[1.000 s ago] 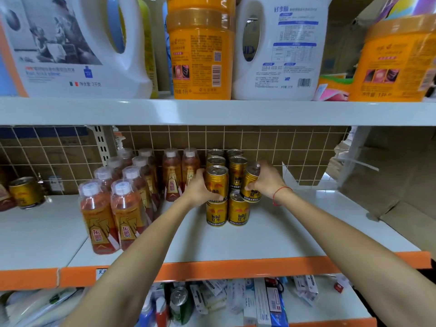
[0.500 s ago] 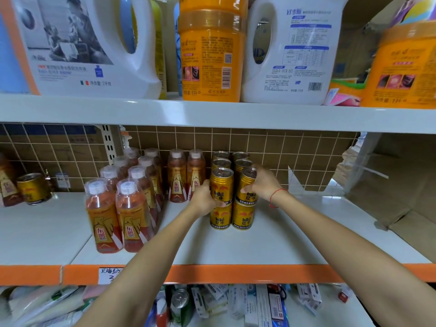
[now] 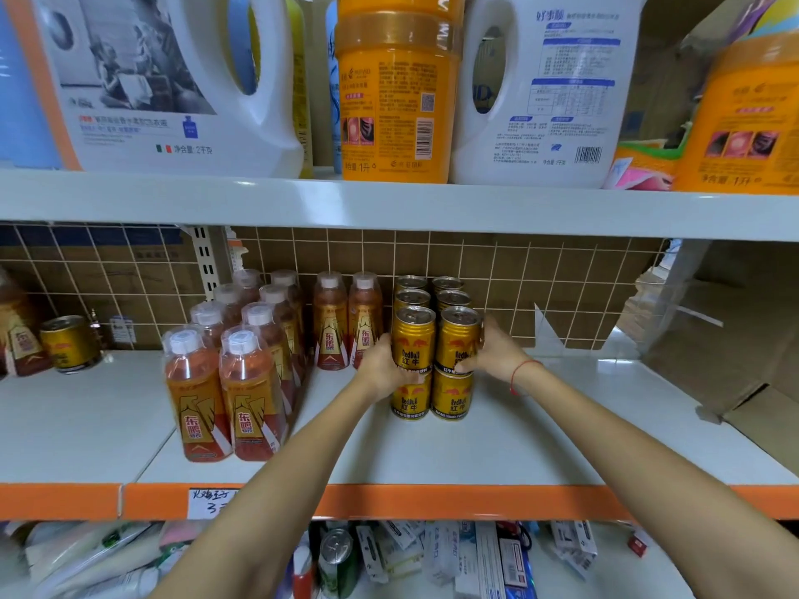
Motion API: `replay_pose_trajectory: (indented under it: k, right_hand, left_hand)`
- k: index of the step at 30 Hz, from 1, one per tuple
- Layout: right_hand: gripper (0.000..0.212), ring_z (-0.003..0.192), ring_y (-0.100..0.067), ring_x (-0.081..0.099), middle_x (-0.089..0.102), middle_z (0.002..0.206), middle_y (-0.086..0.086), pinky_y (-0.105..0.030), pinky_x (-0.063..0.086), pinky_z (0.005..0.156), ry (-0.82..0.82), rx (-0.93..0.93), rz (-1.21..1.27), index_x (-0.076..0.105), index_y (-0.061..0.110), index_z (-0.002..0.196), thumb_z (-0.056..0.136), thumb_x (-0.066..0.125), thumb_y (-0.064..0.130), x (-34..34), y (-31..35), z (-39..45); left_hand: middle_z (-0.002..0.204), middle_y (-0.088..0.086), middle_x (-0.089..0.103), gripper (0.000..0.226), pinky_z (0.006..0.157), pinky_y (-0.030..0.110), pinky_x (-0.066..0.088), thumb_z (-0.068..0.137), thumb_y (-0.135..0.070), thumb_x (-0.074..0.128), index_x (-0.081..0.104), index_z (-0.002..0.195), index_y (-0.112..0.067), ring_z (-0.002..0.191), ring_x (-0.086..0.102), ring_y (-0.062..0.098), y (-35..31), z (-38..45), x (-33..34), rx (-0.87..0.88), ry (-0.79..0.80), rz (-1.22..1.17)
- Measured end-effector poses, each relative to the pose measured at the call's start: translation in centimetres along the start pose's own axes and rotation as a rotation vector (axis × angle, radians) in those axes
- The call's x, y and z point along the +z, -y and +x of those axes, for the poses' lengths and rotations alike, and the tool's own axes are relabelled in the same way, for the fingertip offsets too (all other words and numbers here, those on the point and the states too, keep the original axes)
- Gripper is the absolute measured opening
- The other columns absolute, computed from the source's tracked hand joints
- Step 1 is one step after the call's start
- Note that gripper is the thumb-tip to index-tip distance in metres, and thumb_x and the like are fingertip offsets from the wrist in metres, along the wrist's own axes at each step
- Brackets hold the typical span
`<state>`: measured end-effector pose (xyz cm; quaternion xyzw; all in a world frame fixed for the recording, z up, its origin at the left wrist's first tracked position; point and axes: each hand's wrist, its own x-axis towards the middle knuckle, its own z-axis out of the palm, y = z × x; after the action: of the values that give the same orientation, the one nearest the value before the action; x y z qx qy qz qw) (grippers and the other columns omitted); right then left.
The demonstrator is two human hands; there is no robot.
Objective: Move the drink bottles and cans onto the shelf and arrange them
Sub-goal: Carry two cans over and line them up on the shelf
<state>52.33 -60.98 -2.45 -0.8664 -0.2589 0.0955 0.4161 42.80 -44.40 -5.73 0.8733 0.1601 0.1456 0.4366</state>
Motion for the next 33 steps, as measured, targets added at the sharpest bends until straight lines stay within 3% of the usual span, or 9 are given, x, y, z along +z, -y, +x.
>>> replay_pose_trajectory:
  k: [7,14,33]
  right_hand:
    - [0.085,0.121,-0.029,0.051,0.052,0.132,-0.010,-0.043,0.043,0.098,-0.179,0.077,0.223,0.031,0.010,0.135,0.067,0.083,0.010,4.2,-1.1,-1.1]
    - [0.075,0.118,-0.033,0.053,0.053,0.130,-0.012,-0.051,0.044,0.098,-0.301,0.095,0.202,0.035,0.010,0.126,0.068,0.082,0.016,5.7,-1.3,-0.7]
    - [0.070,0.116,-0.031,0.055,0.055,0.128,-0.010,-0.046,0.046,0.097,-0.319,0.039,0.235,0.038,0.013,0.129,0.074,0.079,0.020,6.3,-2.4,-1.0]
  left_hand:
    - [0.128,0.011,0.057,0.069,0.102,0.039,0.044,0.071,-0.015,0.082,0.045,0.128,-0.007,0.121,0.052,0.027,-0.2,0.0,0.2,-0.033,-0.017,0.038]
    - [0.127,0.012,0.058,0.063,0.099,0.036,0.044,0.075,-0.013,0.079,0.046,0.128,-0.006,0.120,0.054,0.026,-0.1,-0.6,0.7,-0.020,-0.062,-0.014]
    - [0.124,0.010,0.061,0.059,0.095,0.030,0.044,0.075,-0.013,0.079,0.052,0.127,-0.006,0.115,0.057,0.023,0.5,-1.3,1.9,0.000,-0.155,-0.131]
